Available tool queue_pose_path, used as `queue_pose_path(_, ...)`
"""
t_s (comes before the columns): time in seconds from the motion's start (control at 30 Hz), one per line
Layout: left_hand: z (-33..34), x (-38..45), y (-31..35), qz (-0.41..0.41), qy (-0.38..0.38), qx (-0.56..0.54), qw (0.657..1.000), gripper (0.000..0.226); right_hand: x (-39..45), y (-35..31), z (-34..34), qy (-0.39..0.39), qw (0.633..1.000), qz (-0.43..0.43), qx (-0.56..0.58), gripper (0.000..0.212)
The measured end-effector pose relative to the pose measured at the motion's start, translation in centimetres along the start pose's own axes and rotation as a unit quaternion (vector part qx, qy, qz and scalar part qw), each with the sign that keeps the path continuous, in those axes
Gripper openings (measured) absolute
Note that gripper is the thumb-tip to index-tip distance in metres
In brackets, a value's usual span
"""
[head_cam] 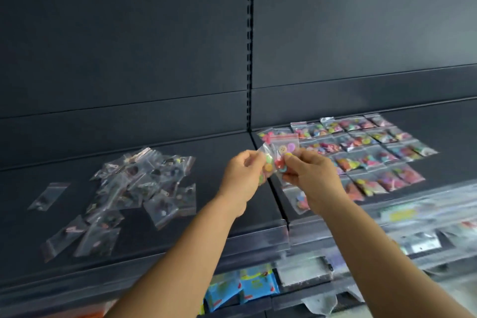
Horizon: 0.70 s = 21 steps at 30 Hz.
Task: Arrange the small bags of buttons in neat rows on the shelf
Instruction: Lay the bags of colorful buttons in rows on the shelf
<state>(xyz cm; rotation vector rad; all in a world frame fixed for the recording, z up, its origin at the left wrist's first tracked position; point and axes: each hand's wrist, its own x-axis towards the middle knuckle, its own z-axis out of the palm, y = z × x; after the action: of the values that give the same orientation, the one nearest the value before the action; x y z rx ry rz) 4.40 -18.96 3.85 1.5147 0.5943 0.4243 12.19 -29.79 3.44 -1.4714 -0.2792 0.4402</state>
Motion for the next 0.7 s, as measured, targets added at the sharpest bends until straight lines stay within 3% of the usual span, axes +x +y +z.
queue_pose_path(0.17, 9.2, 0.2, 0.5, 0.014, -0.007, 0.065, 0.998, 0.026, 1.5, -1.3, -9.7, 0.046, 0.999, -0.004, -0.014, 0.025)
queue_pose_path(0.37, 17.2, 0.9, 1.2, 0.033, 0.005, 0.055, 0.998, 0.013, 2.7, -2.3, -18.4, 0.094, 0.993, -0.015, -0.072, 0.022)
queue_pose_path(0.7, 26.6, 5.3, 0.9, 0.029, -0.093, 0.071, 0.993, 0.013, 6.6, -3.2, -27.4, 0.166, 0.982, 0.013, -0.087, 0.020)
